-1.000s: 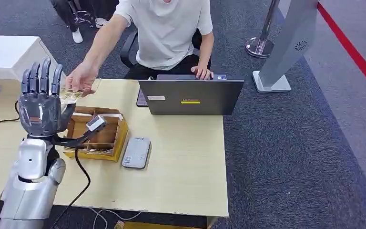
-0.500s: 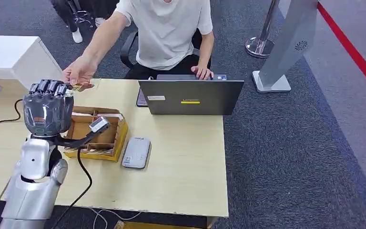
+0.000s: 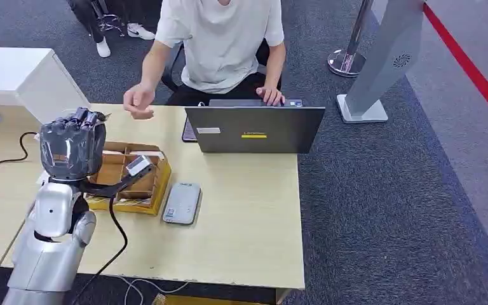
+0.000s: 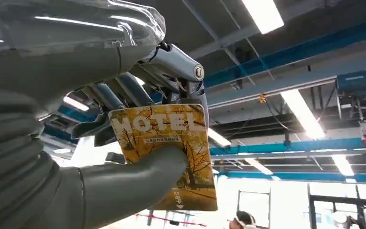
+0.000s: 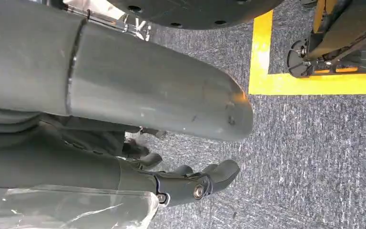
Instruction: Pass the card to the sensor for recognition and then transmit it.
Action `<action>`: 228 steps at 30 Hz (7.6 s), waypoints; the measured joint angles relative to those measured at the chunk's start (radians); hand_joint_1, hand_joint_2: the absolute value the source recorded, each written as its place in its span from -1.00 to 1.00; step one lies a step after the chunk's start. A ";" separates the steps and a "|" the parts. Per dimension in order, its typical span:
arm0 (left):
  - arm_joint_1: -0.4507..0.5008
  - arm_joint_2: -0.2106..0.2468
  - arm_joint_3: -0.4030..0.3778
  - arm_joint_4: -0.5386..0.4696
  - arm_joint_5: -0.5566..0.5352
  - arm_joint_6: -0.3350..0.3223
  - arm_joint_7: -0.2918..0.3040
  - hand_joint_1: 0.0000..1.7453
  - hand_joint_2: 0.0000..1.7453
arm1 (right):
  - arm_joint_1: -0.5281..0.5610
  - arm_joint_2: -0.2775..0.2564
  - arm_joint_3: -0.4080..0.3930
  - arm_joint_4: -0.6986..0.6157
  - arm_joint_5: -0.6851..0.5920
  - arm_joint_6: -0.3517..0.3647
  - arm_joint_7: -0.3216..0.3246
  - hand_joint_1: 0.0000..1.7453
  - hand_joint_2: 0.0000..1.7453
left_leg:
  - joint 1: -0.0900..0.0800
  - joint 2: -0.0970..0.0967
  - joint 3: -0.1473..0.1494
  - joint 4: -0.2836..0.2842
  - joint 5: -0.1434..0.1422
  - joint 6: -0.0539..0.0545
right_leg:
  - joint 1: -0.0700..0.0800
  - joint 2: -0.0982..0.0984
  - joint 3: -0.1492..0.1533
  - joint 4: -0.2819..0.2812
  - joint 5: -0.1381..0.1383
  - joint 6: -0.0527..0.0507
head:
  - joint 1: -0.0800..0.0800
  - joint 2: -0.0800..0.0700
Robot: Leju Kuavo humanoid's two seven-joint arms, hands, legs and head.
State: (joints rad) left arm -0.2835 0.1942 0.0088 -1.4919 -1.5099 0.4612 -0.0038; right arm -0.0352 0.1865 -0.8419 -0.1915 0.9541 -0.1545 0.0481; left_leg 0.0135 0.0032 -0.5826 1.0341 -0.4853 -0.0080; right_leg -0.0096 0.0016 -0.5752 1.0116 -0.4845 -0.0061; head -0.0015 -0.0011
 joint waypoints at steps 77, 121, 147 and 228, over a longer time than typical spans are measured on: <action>0.121 -0.131 -0.210 0.197 0.300 -0.497 0.058 1.00 1.00 | -0.001 -0.014 -0.002 0.000 0.058 0.053 -0.055 -1.00 -1.00 | -0.001 -0.001 0.001 0.000 0.002 0.000 | -0.001 -0.002 0.002 0.000 0.001 0.000 | 0.000 0.000; -0.211 0.005 -0.093 0.112 0.070 -0.408 0.166 1.00 1.00 | -0.002 -0.020 -0.023 0.001 0.094 0.064 -0.049 -1.00 -1.00 | -0.001 -0.001 0.001 0.000 0.004 0.001 | -0.001 -0.001 0.002 0.001 0.002 0.000 | 0.000 0.000; -0.225 0.031 -0.093 0.127 0.074 -0.437 0.166 -1.00 1.00 | -0.005 -0.021 -0.026 0.001 0.097 0.060 -0.051 -1.00 -1.00 | -0.001 -0.001 0.001 0.000 0.004 0.001 | -0.001 -0.001 0.002 0.001 0.003 0.000 | 0.000 0.000; 0.267 -0.005 -0.013 0.031 0.008 -0.266 0.095 -1.00 1.00 | -0.010 0.001 -0.127 0.010 0.085 0.010 -0.040 -1.00 -1.00 | -0.001 0.000 0.001 0.000 0.002 0.001 | -0.002 0.000 0.002 0.000 0.002 0.001 | 0.000 0.000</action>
State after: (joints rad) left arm -0.0170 0.1888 -0.0046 -1.4614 -1.5015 0.1953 0.0908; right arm -0.0454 0.1877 -0.9689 -0.1820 1.0388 -0.1450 0.0084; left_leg 0.0123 0.0031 -0.5816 1.0336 -0.4829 -0.0067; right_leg -0.0112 0.0011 -0.5736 1.0119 -0.4829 -0.0053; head -0.0015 -0.0011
